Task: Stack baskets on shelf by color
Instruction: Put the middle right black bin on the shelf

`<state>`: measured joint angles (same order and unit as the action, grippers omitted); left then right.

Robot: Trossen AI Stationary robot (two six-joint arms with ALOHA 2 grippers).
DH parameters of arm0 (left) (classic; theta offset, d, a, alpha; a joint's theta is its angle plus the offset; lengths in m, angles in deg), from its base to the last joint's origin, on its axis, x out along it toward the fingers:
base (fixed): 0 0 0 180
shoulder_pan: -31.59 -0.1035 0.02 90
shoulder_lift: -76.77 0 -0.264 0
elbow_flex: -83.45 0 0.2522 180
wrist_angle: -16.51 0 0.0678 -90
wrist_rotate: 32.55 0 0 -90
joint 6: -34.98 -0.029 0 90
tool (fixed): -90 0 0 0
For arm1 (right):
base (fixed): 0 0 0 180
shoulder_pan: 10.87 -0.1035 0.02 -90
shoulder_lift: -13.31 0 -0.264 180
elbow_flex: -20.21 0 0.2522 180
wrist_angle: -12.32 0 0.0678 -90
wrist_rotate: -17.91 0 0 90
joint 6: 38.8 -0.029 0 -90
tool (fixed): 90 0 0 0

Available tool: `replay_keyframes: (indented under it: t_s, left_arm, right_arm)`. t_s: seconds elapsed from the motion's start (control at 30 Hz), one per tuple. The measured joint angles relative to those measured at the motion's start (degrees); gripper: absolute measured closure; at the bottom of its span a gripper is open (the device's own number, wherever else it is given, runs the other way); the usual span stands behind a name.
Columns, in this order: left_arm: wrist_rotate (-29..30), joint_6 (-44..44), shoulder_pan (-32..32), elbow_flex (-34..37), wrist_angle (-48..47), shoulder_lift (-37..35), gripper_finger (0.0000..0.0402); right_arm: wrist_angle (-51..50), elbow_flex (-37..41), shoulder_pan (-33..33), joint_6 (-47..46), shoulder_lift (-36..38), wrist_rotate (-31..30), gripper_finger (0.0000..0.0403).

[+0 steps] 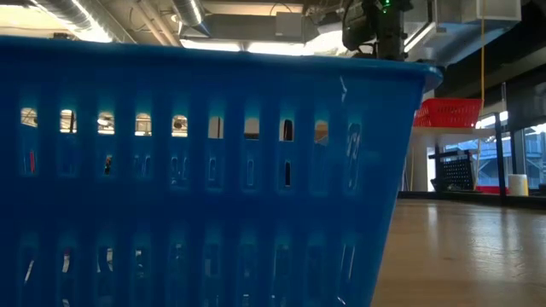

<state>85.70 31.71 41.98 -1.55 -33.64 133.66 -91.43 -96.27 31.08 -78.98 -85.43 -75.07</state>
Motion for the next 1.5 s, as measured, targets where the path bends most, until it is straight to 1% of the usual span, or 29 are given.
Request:
replay_keyframes:
  t_s: [0.1, 0.23, 0.37, 0.43, 0.53, 0.6, 0.7, 0.8, 0.97, 1.27, 1.5]
  left_arm:
    - [0.0, 0.0, 0.0, 0.0, 0.0, 0.0, 0.0299]
    - [0.0, 0.0, 0.0, 0.0, 0.0, 0.0, 0.0299]
    - [0.0, 0.0, 0.0, 0.0, -0.1, 0.0, 0.0299]
    - [0.0, 0.0, 0.0, 0.0, -0.2, 0.0, 0.0299]
    - [0.0, 0.1, 0.0, 0.0, -0.4, 0.0, 0.0299]
    - [0.0, 0.1, 0.0, 0.0, -0.5, 0.0, 0.0299]
    - [0.0, 0.2, 0.0, 0.0, -0.4, 0.0, 0.0299]
    - [0.5, 0.1, 0.0, 0.0, -0.4, 0.0, 0.0299]
    - [4.3, 1.5, 0.0, 0.0, -0.4, 0.0, 0.0299]
    - [4.5, 1.6, 0.0, 0.0, -0.4, 0.0, 0.0299]
    - [4.5, 1.7, 0.0, 0.0, -0.4, 0.0, 0.0299]
  right_arm:
    - [0.0, 0.0, 0.0, 0.2, 0.0, -1.7, 0.0334]
    - [-0.1, -0.1, 0.0, 0.2, 0.4, -4.4, 0.0332]
    - [0.4, -3.7, -0.2, 0.2, 1.2, -4.5, 0.0332]
    - [3.5, -5.9, -1.5, 3.0, 1.2, -2.3, 0.0331]
    - [12.0, -7.7, -5.6, 7.8, 1.2, 4.2, 0.0333]
    - [18.4, -7.3, -8.9, 10.2, 1.3, 7.9, 0.0335]
    - [22.9, -4.7, -13.0, 12.0, 0.9, 8.7, 0.0338]
    - [22.8, -2.2, -14.2, 12.1, 0.0, 8.7, 0.0339]
    - [23.9, 2.5, -13.9, 11.9, -0.2, 8.6, 0.0339]
    - [24.9, 6.6, -11.0, 10.4, -0.2, 6.9, 0.0339]
    - [25.1, 6.7, -10.5, 10.5, -0.2, 1.1, 0.0339]
